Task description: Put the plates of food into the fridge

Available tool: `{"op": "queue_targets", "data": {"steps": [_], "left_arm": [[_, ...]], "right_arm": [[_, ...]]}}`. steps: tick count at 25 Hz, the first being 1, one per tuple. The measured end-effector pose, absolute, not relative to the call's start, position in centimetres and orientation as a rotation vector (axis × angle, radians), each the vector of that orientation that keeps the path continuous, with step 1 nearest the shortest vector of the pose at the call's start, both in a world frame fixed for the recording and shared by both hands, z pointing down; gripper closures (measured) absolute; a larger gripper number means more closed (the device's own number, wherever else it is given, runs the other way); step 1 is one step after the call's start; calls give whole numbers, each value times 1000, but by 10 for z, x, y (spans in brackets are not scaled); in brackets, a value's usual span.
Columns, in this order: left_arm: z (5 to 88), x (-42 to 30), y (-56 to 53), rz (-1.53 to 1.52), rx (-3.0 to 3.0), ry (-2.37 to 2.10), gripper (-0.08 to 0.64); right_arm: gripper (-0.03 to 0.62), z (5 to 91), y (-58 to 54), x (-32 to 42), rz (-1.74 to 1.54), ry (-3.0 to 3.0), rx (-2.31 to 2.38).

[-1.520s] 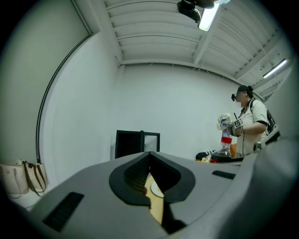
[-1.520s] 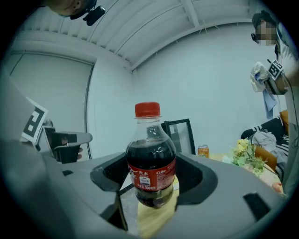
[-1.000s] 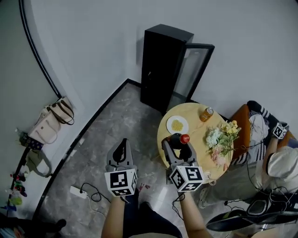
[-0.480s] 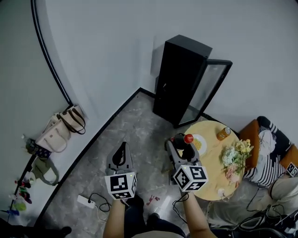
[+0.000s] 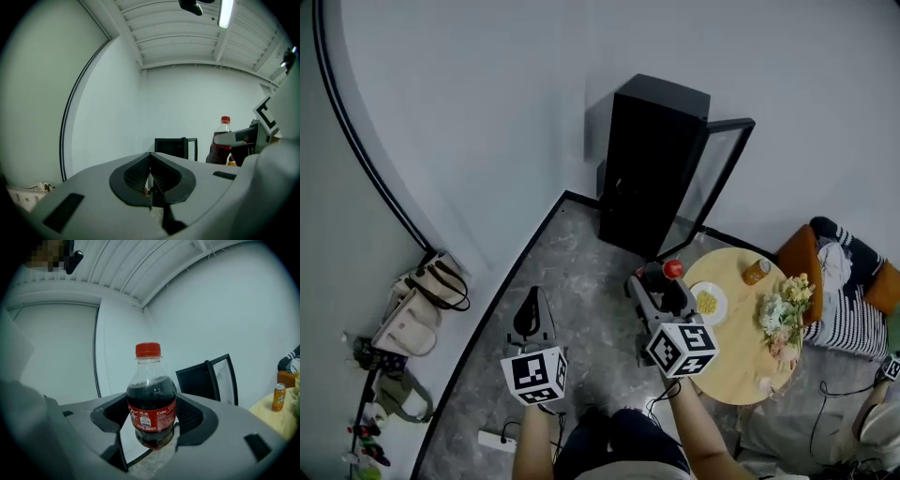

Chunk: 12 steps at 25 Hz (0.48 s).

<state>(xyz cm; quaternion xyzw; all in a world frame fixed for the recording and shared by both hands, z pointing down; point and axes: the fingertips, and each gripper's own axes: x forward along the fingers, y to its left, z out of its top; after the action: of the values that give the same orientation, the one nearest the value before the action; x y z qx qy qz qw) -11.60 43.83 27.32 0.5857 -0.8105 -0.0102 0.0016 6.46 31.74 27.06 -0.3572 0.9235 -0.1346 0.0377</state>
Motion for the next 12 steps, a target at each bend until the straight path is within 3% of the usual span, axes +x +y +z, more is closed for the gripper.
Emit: {"op": "queue_targets", "data": {"steps": [12], "left_arm": [[285, -149, 348, -12, 1898, -2488, 552]], "right_arm": [[295, 276, 234, 43, -442, 2767, -1189]]}}
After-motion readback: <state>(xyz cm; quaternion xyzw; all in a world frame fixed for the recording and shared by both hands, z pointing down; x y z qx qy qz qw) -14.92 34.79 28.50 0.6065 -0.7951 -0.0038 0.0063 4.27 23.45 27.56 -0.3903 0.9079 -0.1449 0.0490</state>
